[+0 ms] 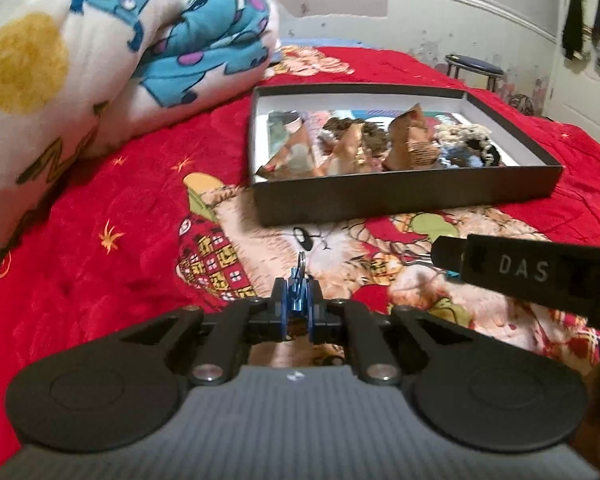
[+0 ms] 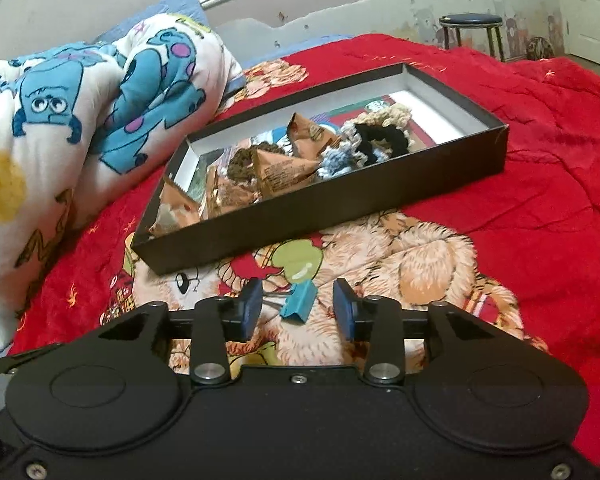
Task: Organize objects
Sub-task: 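Grasp a teal binder clip with the right gripper while the left gripper holds the blue clip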
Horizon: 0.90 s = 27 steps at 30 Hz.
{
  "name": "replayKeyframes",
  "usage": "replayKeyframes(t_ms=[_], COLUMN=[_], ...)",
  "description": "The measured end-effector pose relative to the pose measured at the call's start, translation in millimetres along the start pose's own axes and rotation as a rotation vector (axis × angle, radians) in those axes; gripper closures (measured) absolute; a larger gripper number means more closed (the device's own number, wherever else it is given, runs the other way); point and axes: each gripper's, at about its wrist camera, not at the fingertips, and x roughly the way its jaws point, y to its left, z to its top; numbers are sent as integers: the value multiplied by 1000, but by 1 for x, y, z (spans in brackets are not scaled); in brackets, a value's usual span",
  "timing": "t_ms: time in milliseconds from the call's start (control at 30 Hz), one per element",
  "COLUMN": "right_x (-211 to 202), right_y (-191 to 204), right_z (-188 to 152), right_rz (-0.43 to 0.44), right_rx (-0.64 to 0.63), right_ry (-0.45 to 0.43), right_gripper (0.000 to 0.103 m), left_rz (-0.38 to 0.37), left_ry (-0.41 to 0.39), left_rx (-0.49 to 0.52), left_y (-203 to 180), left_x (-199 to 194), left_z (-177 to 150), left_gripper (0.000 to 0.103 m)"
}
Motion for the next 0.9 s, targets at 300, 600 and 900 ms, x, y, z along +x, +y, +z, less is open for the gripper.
replayKeyframes(t_ms=[300, 600, 900], right_x=[17, 27, 22], right_y=[13, 23, 17], right_z=[-3, -6, -2], right_rz=[18, -60, -43], right_rx=[-55, -117, -62], right_ry=[11, 25, 23], right_gripper=[42, 54, 56], left_rz=[23, 44, 21], left_ry=[28, 39, 38], left_rx=[-28, 7, -13], left_y=[7, 3, 3], left_x=[7, 12, 13], left_z=[1, 1, 4], left_gripper=[91, 91, 91])
